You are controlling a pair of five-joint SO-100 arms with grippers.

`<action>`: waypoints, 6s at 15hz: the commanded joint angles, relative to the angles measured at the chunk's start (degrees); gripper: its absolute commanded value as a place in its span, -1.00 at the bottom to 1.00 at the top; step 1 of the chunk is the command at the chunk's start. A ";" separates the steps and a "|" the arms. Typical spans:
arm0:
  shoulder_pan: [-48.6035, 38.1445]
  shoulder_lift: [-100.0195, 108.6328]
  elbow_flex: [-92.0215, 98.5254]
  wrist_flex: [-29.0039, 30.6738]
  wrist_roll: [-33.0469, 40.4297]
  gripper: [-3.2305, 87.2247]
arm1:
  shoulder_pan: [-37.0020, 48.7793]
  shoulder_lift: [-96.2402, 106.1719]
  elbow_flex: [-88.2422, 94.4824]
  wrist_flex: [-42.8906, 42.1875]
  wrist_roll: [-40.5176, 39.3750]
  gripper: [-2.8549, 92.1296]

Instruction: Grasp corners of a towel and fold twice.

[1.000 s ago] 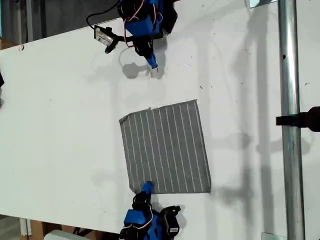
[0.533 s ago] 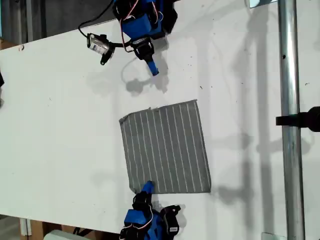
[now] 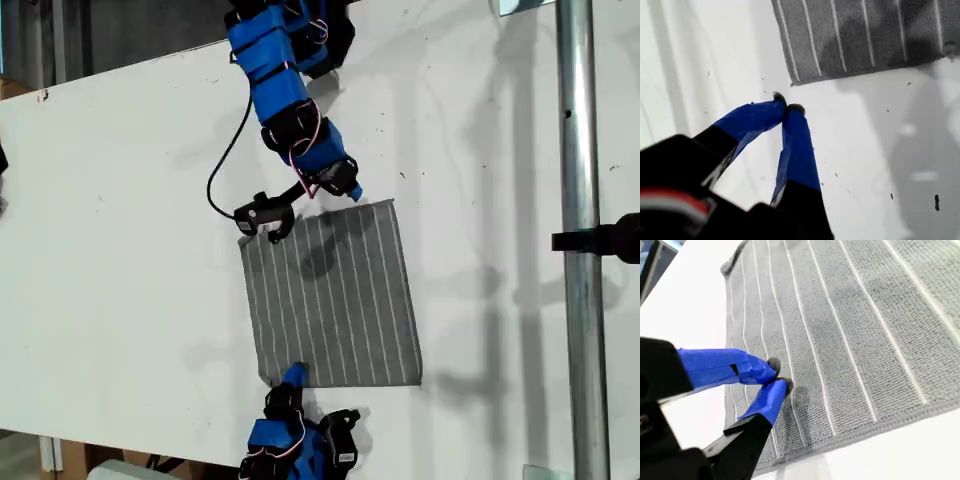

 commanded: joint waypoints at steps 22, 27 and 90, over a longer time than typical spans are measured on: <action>-0.35 0.26 0.00 0.09 -1.58 -0.91 | 1.76 -31.82 -17.23 -3.52 -4.92 -0.80; 0.00 0.26 -0.26 0.18 -3.34 -0.90 | 2.20 -32.87 -18.11 -3.52 -4.92 -0.94; -2.20 -79.10 -62.67 -0.97 16.79 -0.99 | 31.73 -15.21 -22.50 5.71 -24.79 -0.94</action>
